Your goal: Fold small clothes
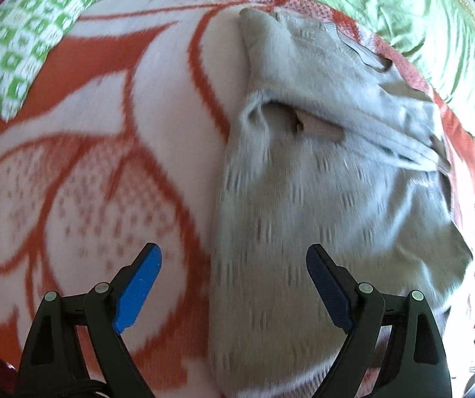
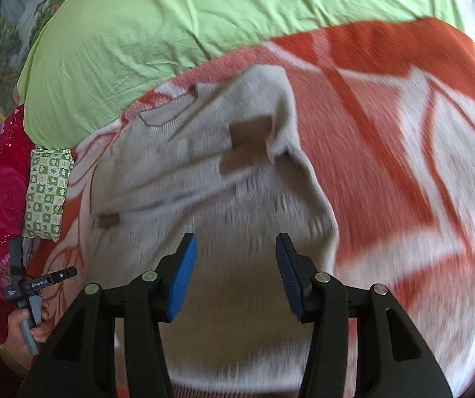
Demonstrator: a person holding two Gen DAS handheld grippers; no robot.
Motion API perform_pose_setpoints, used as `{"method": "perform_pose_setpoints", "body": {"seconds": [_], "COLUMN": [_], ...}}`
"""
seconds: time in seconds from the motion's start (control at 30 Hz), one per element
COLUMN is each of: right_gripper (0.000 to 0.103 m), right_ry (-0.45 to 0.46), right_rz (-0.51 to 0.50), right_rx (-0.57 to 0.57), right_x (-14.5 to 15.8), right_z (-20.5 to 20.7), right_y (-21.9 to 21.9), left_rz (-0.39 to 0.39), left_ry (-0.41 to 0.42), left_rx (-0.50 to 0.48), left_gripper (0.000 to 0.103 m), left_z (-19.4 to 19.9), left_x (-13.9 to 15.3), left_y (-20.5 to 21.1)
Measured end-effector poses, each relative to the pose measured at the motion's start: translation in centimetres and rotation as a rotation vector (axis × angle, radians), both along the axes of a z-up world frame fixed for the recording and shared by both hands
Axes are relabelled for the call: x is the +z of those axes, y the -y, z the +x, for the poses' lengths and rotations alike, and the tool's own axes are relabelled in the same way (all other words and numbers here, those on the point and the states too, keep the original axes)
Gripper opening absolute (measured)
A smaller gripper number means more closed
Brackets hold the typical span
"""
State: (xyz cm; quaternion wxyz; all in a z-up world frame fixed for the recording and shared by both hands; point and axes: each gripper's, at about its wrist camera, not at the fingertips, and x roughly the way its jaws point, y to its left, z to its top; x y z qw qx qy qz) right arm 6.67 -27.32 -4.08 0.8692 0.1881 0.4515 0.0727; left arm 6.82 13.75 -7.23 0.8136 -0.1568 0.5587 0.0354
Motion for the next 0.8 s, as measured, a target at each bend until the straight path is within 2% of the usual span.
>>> {"method": "perform_pose_setpoints", "body": {"seconds": [0.4,0.7,0.8], "right_gripper": [0.058,0.058,0.058], "right_ry": [-0.037,-0.111,-0.124], "right_rz": [0.005,0.026,0.033], "right_rx": [-0.101,-0.123,-0.104], "right_x": [-1.3,-4.3,-5.0], "right_z": [-9.3,-13.4,-13.8], "right_y": [0.9,0.6,0.1], "left_rz": [-0.089,-0.162,-0.161], "left_ry": [-0.076,-0.134,-0.142], "left_rx": [-0.099,-0.136,-0.158], "left_gripper": [0.090,0.090,0.091], "left_z": [-7.7,-11.1,-11.5], "left_x": [-1.8,-3.7,-4.1], "left_y": [1.2,2.1,3.0]}}
